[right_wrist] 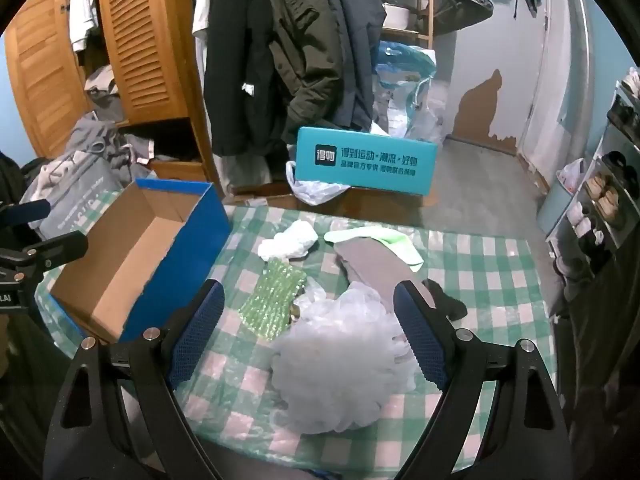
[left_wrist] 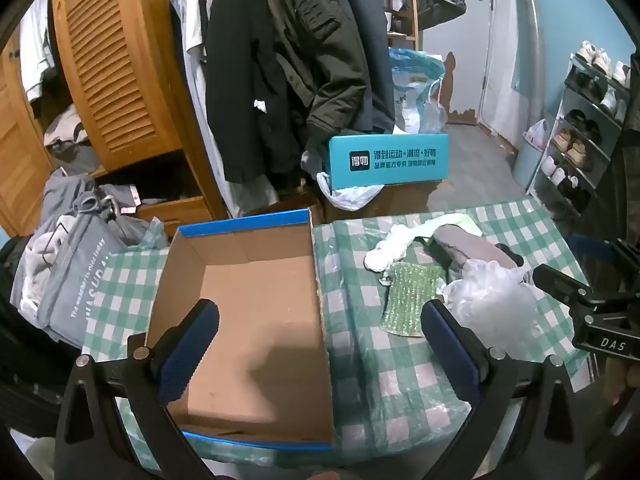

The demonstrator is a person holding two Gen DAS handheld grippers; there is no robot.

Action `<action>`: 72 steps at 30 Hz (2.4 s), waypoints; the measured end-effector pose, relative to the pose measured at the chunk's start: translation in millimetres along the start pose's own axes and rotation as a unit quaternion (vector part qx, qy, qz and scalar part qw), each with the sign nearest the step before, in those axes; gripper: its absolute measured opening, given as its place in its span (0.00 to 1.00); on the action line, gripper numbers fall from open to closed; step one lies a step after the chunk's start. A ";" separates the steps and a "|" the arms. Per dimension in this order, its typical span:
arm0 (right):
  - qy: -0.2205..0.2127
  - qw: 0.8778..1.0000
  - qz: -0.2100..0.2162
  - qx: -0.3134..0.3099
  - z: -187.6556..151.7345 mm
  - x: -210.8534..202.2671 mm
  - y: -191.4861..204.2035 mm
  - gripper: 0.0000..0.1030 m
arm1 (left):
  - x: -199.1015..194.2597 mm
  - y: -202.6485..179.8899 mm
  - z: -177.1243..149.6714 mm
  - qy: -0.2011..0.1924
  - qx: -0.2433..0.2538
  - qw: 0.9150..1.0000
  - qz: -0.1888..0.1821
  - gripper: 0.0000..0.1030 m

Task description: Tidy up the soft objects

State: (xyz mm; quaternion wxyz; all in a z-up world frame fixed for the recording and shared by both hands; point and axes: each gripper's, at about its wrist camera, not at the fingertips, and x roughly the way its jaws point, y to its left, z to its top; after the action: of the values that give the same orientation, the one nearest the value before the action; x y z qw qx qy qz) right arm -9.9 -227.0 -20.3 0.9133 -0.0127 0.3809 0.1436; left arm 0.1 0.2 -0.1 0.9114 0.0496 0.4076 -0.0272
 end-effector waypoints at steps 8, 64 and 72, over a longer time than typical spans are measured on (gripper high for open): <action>-0.002 1.000 -0.001 -0.001 -0.5 0.4 0.4 0.83 | 1.0 0.5 -0.1 0.003 -0.002 1.000 -0.002 0.99; 0.001 1.000 -0.002 -0.003 0.9 1.8 1.1 0.83 | 3.3 -2.0 -8.1 0.010 -0.009 1.000 -0.014 0.99; 0.002 1.000 -0.002 -0.003 0.3 2.5 1.1 0.83 | 2.9 -1.9 -8.4 0.011 -0.007 1.000 -0.015 0.99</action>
State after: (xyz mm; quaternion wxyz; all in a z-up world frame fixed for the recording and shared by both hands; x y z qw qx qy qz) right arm -8.3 -225.3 -21.8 0.9126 -0.0166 0.3826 0.1430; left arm -4.4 -0.8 -7.9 0.9067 0.0372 0.4184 -0.0372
